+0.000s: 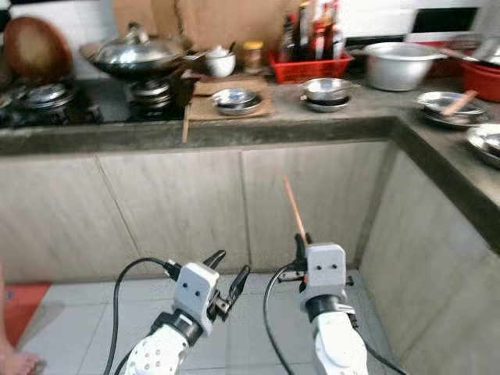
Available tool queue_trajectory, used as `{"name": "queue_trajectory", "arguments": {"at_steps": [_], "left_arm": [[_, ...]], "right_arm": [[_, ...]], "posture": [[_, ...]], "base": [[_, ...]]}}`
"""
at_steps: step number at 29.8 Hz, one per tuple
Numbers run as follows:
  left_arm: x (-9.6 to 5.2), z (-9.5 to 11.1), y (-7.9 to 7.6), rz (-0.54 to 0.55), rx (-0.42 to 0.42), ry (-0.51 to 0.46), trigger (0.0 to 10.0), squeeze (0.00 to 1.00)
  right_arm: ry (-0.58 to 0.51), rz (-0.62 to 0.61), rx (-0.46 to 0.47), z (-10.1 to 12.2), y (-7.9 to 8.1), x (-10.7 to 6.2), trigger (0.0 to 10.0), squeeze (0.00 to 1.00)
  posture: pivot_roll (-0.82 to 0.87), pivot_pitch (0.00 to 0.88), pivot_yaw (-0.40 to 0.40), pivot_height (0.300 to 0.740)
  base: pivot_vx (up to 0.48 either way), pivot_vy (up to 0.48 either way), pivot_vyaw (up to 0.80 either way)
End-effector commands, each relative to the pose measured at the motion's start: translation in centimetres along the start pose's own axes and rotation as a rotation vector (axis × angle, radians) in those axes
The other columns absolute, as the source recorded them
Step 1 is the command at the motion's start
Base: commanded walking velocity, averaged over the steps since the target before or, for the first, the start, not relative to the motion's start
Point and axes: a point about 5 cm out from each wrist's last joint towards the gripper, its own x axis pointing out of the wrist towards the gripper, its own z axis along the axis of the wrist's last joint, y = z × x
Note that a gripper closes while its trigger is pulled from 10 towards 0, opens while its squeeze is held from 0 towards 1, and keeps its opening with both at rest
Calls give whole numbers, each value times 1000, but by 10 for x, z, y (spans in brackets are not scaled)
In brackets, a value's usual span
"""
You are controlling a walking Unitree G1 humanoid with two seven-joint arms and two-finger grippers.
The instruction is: Kitchen organization
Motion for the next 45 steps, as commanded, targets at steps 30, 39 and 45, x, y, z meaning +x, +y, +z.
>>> {"name": "queue_trajectory", "arguments": {"at_steps": [30,39,45], "left_arm": [[-3,-4,3,-8,-20,28,10000,0],[-3,-4,2,-17,-16,30,10000,0],[-3,-5,1,-28,11,39,10000,0]], "right_arm": [[-13,-31,16,4,2,-1,10000,0],[-11,-37,14,4,2,-2,10000,0],[-14,-46,14,5,2,-2,10000,0]], "posture": [[5,0,-18,740],[3,0,-14,740],[3,0,-12,740]], "base": [[0,356,-798],[0,382,-782],[0,0,-781]]}}
